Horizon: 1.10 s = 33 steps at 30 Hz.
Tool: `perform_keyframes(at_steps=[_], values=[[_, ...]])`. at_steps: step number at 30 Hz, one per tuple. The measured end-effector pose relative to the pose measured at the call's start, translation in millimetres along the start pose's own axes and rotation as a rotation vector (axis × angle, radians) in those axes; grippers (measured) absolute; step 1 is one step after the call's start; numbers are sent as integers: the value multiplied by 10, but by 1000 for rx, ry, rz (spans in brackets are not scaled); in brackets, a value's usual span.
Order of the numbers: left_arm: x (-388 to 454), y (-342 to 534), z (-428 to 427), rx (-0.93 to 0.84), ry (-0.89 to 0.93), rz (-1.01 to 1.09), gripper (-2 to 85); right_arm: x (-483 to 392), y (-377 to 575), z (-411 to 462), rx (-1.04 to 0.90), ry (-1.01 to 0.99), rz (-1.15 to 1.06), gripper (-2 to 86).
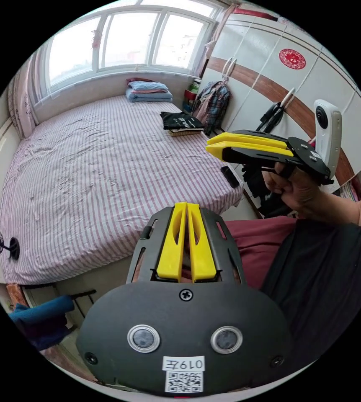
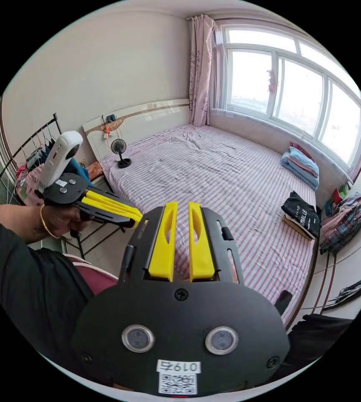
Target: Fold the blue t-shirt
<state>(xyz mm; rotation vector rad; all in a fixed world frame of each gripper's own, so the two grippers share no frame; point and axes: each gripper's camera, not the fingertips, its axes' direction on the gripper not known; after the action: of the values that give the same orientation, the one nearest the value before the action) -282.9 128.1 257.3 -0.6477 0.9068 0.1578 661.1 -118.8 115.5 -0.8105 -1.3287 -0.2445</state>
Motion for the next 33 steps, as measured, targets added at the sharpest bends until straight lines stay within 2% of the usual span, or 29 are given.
perform_keyframes(at_steps=[3, 6, 13, 16, 20, 24, 28, 33], values=[[-315, 309, -229, 53, -71, -120, 5, -280, -173, 371, -21, -71, -79, 0], [-564, 651, -407, 105, -25, -211, 5, -538, -334, 750, -38, -152, -134, -7], [-899, 1455, -654, 95, -130, -310, 5, -821, -648, 1669, -24, -329, -194, -9], [-1138, 1746, -847, 106, -138, -390, 6, -880, -935, 2168, -65, -474, -213, -9], [-1333, 2166, -1143, 149, -251, -462, 6, -1247, -1380, 2757, -74, -586, -427, -9], [-1468, 2921, -1405, 237, -339, -670, 6, -1748, -1737, 3274, -107, -735, -577, -9], [-1365, 3748, -1676, 285, -419, -866, 6, -2284, -1890, 3504, -87, -783, -713, -9], [-1267, 4639, -1879, 262, -495, -1014, 7, -3096, -1917, 3833, -66, -850, -824, -2]])
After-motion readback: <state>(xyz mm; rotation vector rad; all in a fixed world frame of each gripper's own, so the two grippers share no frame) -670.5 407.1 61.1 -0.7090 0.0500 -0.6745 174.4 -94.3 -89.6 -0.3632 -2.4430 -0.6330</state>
